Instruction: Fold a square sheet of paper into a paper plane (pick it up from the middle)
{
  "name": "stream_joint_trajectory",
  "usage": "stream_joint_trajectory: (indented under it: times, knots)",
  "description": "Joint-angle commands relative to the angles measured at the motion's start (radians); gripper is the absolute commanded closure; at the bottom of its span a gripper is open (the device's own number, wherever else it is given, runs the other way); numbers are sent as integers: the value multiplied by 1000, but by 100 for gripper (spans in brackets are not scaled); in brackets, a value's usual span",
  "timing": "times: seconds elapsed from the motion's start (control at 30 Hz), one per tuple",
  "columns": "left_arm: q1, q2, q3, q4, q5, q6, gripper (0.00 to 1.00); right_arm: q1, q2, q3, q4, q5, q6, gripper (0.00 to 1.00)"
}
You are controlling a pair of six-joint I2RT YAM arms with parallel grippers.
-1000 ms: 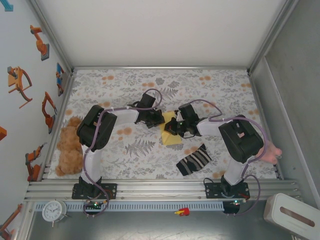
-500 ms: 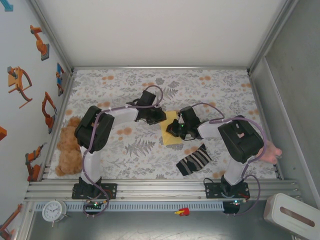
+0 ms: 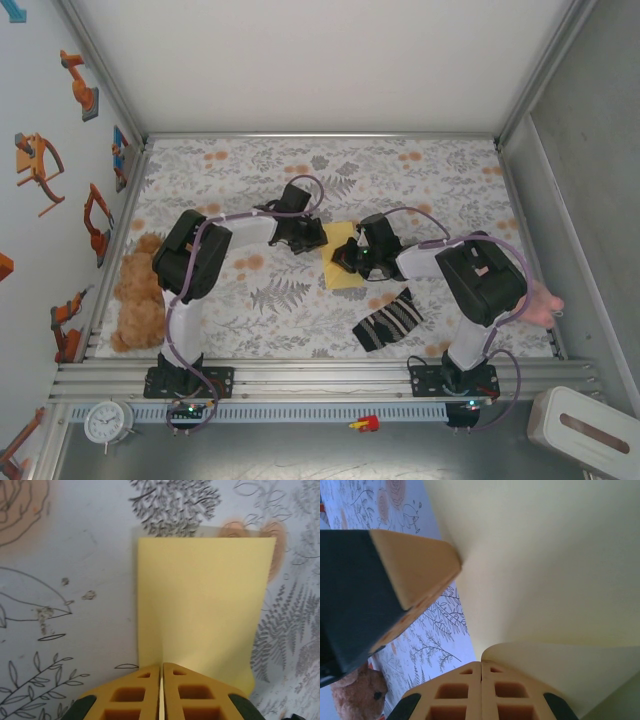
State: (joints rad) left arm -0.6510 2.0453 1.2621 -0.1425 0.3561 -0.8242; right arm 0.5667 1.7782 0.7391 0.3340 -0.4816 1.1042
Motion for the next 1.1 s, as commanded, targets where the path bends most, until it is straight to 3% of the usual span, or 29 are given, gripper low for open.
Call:
stream_joint_trajectory:
  times: [0.0,1.07]
  knots:
    - [0,21,5,-40,-6,-20,89,5,-5,-17,43,1,17,100]
    - [-2,26,-3,-45,-1,-33,90,5,47,-23,103,-9,45,100]
